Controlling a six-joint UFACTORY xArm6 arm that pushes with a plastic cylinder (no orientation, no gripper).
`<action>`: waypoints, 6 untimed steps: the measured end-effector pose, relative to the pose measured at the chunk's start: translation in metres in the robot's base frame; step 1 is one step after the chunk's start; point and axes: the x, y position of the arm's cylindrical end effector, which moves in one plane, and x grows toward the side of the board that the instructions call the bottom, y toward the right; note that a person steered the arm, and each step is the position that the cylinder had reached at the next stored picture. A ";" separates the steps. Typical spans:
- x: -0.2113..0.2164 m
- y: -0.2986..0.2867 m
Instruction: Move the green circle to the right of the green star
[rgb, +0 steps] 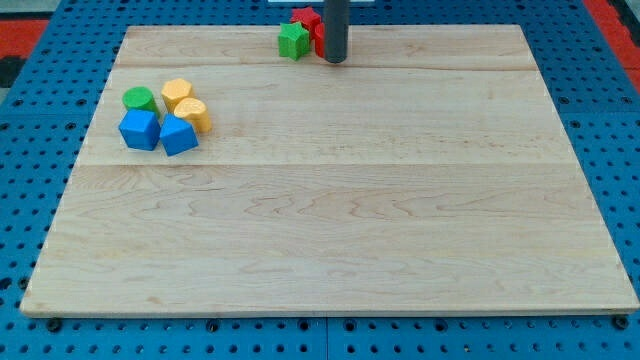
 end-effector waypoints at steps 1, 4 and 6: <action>-0.010 -0.005; 0.033 -0.006; 0.040 -0.141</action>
